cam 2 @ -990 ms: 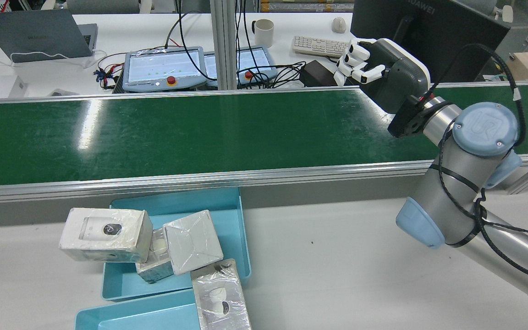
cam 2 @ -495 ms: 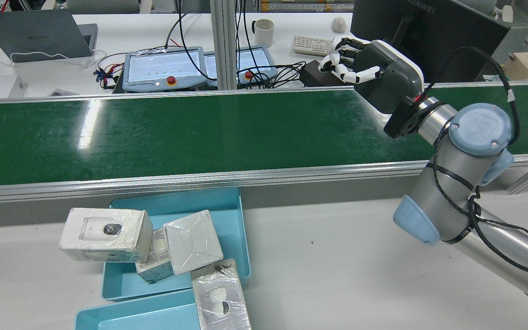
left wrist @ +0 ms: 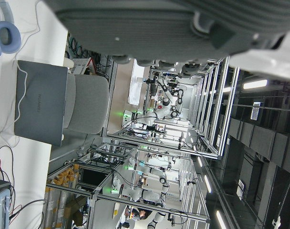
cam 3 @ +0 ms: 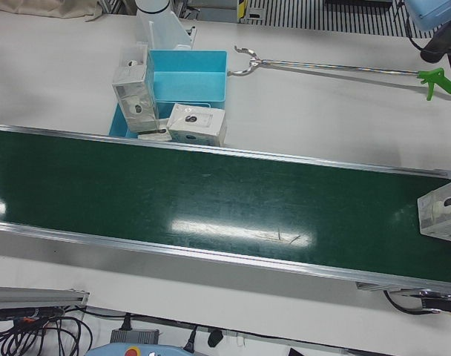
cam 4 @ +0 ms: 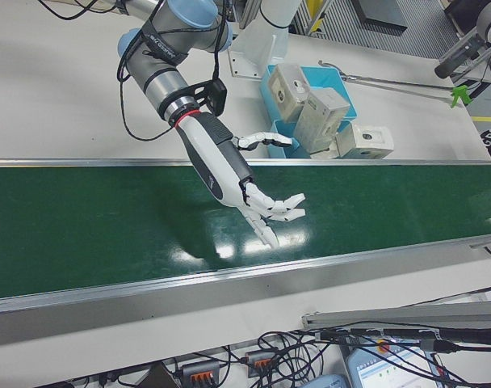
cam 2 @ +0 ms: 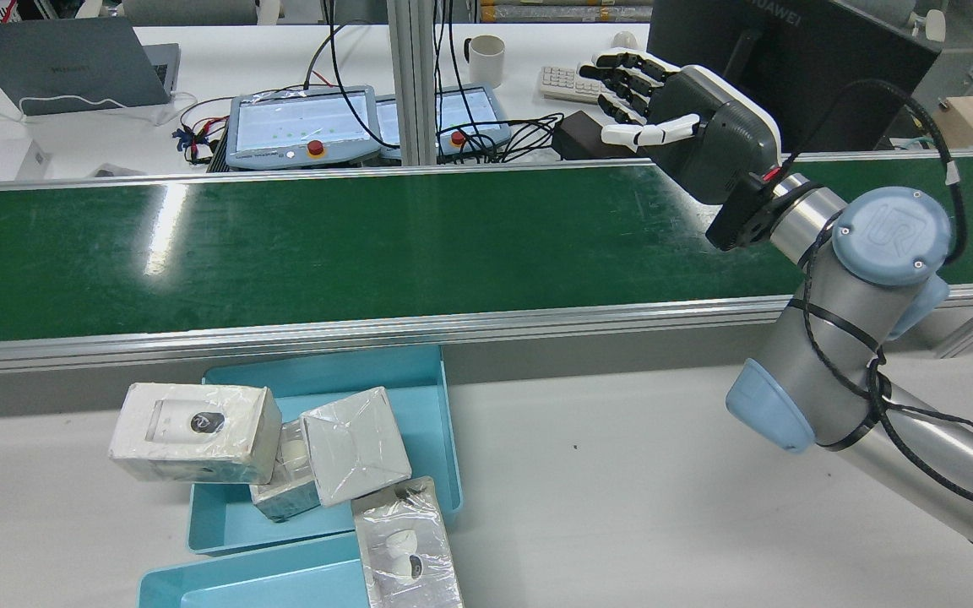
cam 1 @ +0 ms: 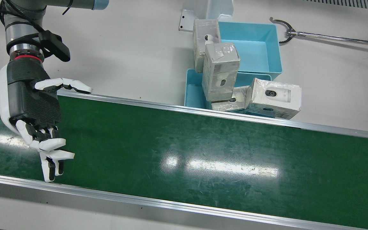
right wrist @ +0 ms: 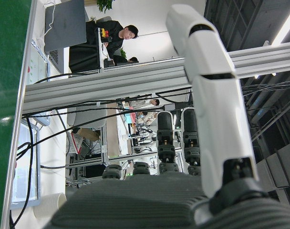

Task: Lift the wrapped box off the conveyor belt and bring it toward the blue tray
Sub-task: 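Open the right hand and move it over the conveyor belt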

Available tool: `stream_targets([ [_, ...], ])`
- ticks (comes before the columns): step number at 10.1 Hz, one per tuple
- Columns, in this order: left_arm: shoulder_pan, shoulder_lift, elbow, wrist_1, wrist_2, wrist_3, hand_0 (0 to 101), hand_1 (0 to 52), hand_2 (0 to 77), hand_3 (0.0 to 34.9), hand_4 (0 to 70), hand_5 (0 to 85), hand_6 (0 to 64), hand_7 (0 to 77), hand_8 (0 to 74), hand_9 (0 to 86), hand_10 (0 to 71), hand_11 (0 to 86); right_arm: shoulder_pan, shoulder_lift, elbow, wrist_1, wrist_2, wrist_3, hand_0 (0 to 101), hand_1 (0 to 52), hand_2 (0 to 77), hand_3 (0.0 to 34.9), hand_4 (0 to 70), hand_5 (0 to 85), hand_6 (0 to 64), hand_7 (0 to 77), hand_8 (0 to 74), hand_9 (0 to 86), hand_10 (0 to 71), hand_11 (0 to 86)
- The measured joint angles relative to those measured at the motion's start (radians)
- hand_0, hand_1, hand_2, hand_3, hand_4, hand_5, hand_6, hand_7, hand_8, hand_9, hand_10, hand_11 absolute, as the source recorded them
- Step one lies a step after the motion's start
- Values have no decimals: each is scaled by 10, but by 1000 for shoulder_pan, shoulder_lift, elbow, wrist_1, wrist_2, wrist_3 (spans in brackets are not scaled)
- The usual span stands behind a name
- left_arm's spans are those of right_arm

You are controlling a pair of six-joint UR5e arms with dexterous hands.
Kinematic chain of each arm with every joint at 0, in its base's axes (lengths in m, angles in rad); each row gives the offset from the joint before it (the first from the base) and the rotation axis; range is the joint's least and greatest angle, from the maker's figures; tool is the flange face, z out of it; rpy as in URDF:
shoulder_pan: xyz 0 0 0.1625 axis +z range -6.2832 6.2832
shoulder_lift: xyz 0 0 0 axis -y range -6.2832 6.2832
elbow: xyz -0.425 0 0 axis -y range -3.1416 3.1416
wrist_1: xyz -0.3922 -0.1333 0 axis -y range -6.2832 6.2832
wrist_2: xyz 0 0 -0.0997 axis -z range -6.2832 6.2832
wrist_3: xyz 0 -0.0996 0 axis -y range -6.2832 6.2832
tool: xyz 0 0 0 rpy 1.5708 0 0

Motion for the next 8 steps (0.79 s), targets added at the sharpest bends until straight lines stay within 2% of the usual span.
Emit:
stream_targets([
  [2,0,0,0,0,0,0,0,0,11,0,0,11,0,5,0,0,0,0,4,-5,14,1,0,-16,538,213,207,67,136,355,71,251,0,54,0,27],
  [3,0,0,0,0,0,0,0,0,5,0,0,11,0,5,0,0,0,0,4,-8,19,1,0,-25,534,191,218,69,136,355,71,251,0,49,0,22],
  [4,0,0,0,0,0,0,0,0,5,0,0,11,0,0,0,0,0,0,2,-11,20,1,0,-34,534,191,218,69,136,355,71,251,0,49,0,22],
  [6,0,0,0,0,0,0,0,0,5,0,0,11,0,0,0,0,0,0,-1,-15,17,13,1,-46,498,158,169,82,104,322,65,235,0,65,0,16],
  [7,0,0,0,0,0,0,0,0,5,0,0,11,0,0,0,0,0,0,-5,-15,13,24,1,-53,458,87,38,83,120,316,65,235,0,54,0,16],
  [8,0,0,0,0,0,0,0,0,5,0,0,11,0,0,0,0,5,0,-15,-15,11,31,1,-60,453,87,38,75,120,305,65,235,0,54,0,16],
])
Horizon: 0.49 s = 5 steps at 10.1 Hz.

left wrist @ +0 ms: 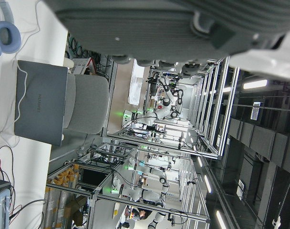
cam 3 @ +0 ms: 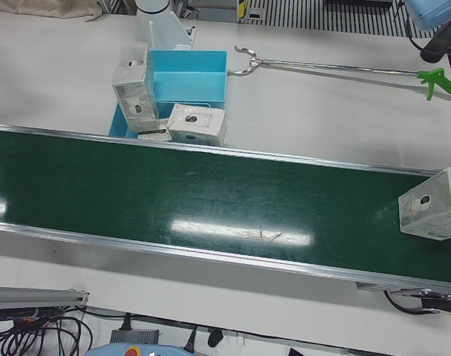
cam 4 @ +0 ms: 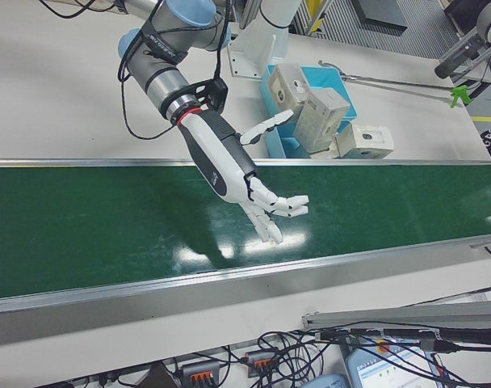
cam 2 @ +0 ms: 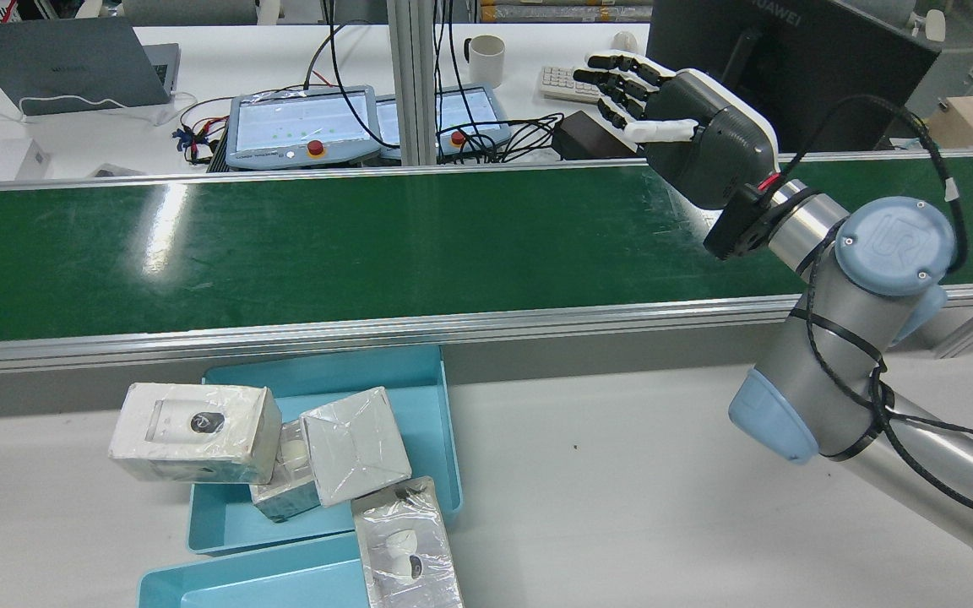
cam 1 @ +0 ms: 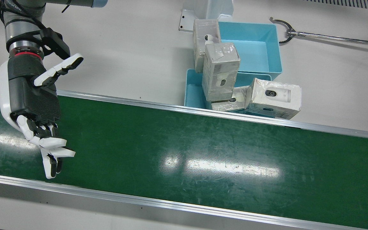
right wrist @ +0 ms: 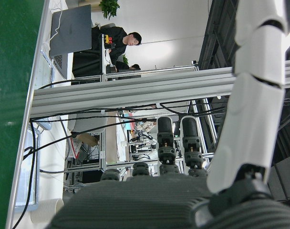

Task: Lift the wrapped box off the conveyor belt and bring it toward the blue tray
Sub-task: 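Open the right hand and move it over the conveyor belt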

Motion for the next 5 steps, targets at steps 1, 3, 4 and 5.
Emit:
stream_targets([
  [1,0,0,0,0,0,0,0,0,5,0,0,11,0,0,0,0,0,0,-12,-1,-1,4,0,-8,453,115,93,76,76,300,65,224,0,54,0,16],
  [3,0,0,0,0,0,0,0,0,5,0,0,11,0,5,0,0,5,0,-23,-11,-4,23,-1,-19,486,169,153,80,76,284,38,207,0,49,0,16],
  [4,0,0,0,0,0,0,0,0,5,0,0,11,0,5,0,0,5,0,-23,-23,-3,50,-1,-19,487,142,153,97,76,284,38,207,0,49,0,16],
  [5,0,0,0,0,0,0,0,0,5,0,0,11,0,0,0,0,0,0,-24,-40,-3,85,-1,-18,481,142,142,97,76,278,38,175,0,49,0,16],
])
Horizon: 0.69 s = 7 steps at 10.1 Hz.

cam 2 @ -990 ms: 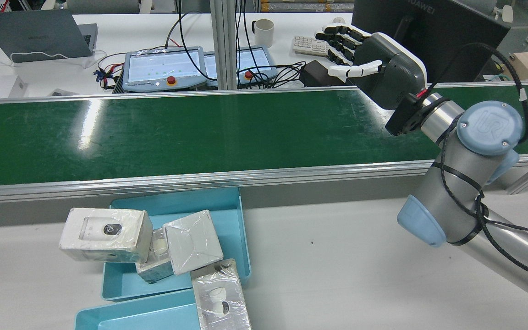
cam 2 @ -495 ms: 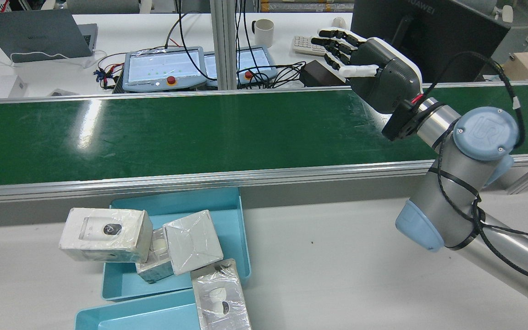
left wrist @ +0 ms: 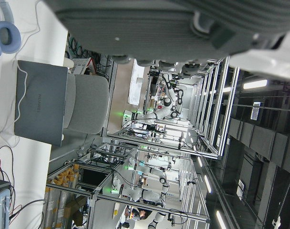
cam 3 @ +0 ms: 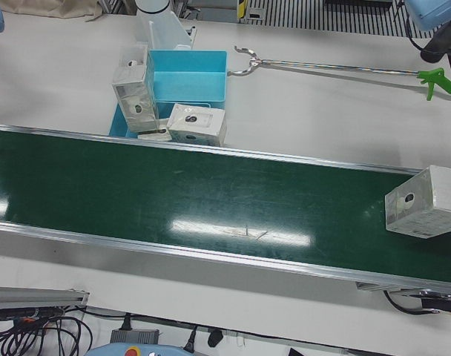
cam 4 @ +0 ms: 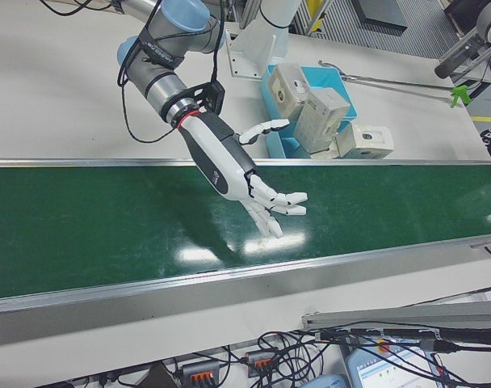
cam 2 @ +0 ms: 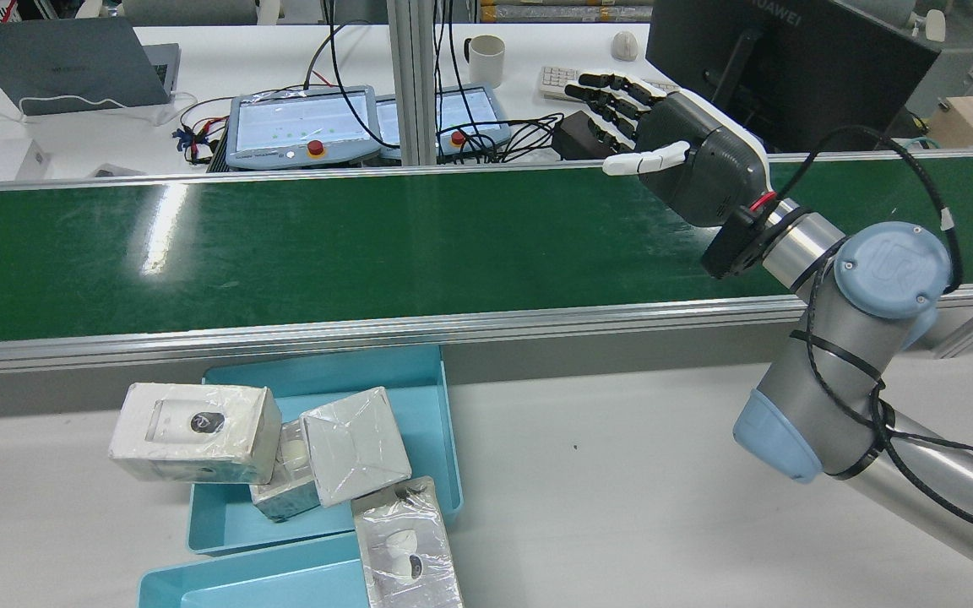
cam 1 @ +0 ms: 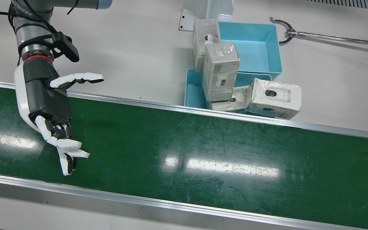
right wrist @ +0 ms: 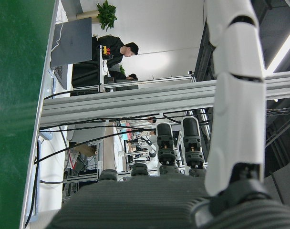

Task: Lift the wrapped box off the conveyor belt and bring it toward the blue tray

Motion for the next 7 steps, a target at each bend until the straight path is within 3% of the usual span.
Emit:
stream_targets([
  [2,0,0,0,0,0,0,0,0,5,0,0,11,0,0,0,0,0,0,0,-24,1,41,-1,0,481,153,153,88,93,289,38,196,0,49,0,16],
  [3,0,0,0,0,0,0,0,0,5,0,0,11,0,0,0,0,0,0,-1,-32,2,50,-1,-3,513,229,218,90,109,300,38,207,0,49,0,16],
  [5,0,0,0,0,0,0,0,0,5,0,0,11,0,0,0,0,5,0,-1,-40,3,56,-1,-6,589,295,262,93,93,311,49,218,11,65,0,16],
  [6,0,0,0,0,0,0,0,0,5,0,0,11,0,0,0,0,0,0,-2,-41,2,57,0,-6,589,295,262,93,93,311,49,218,11,65,0,16],
  [7,0,0,0,0,0,0,0,0,5,0,0,11,0,0,0,0,0,0,-2,-40,1,58,0,-5,529,191,213,97,93,311,38,218,11,60,0,16],
])
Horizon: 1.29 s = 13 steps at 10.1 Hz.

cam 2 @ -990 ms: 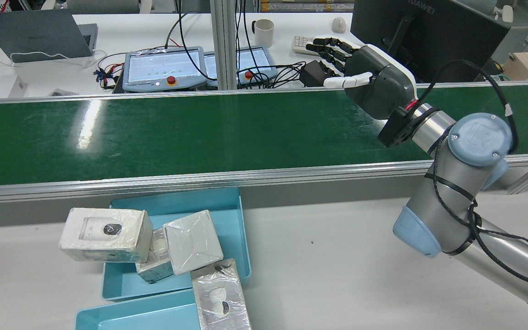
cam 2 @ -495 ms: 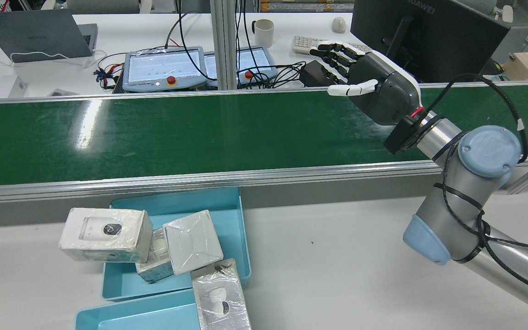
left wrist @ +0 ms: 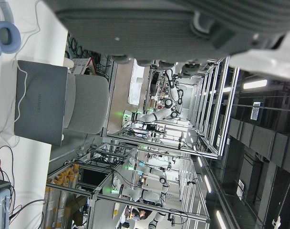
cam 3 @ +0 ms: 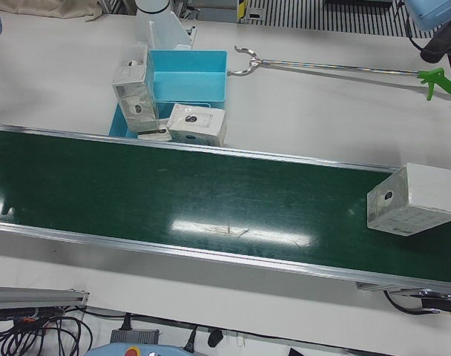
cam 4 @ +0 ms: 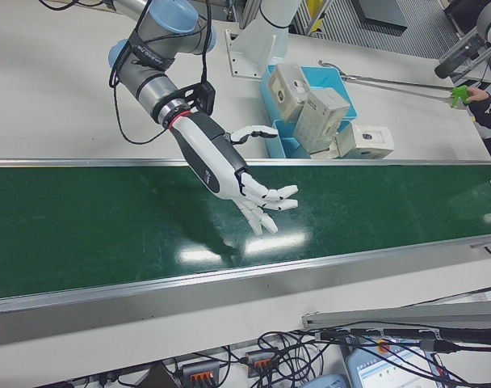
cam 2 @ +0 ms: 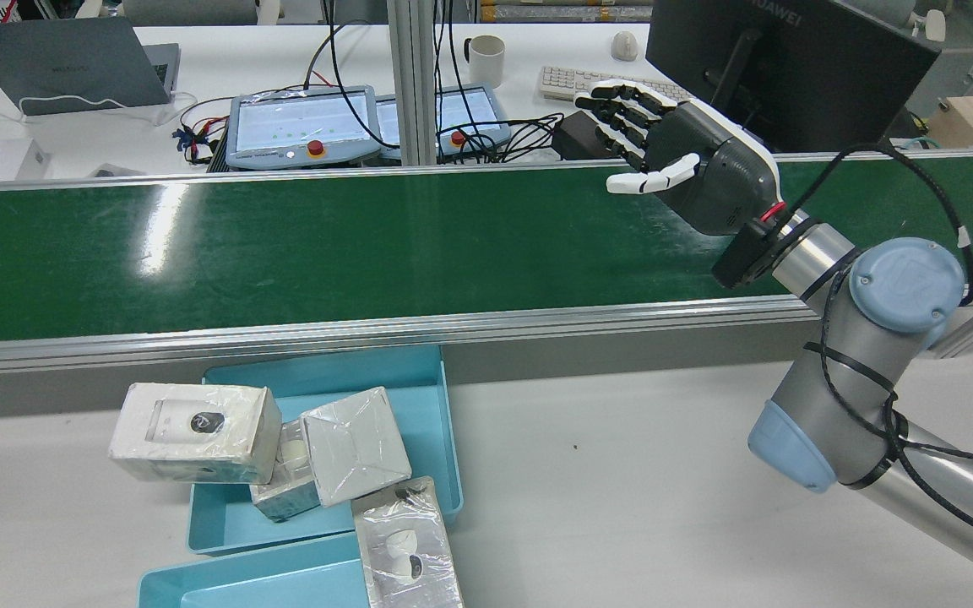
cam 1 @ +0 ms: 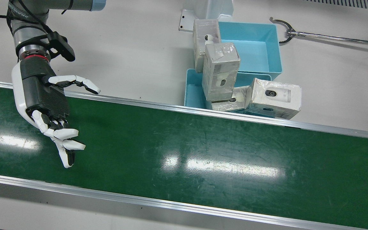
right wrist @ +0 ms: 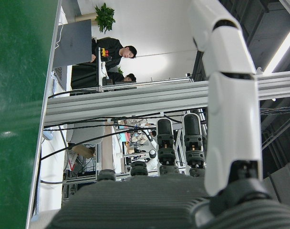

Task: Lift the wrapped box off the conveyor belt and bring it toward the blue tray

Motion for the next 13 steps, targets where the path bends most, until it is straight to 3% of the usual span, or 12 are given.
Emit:
stream_targets([
  [4,0,0,0,0,0,0,0,0,5,0,0,11,0,0,0,0,0,0,-2,2,-2,1,5,8,500,191,213,91,125,322,55,235,16,60,0,16],
  [13,0,0,0,0,0,0,0,0,5,0,0,11,0,0,0,0,5,0,-4,-1,-4,2,8,15,501,191,213,104,125,333,55,240,5,60,0,16],
])
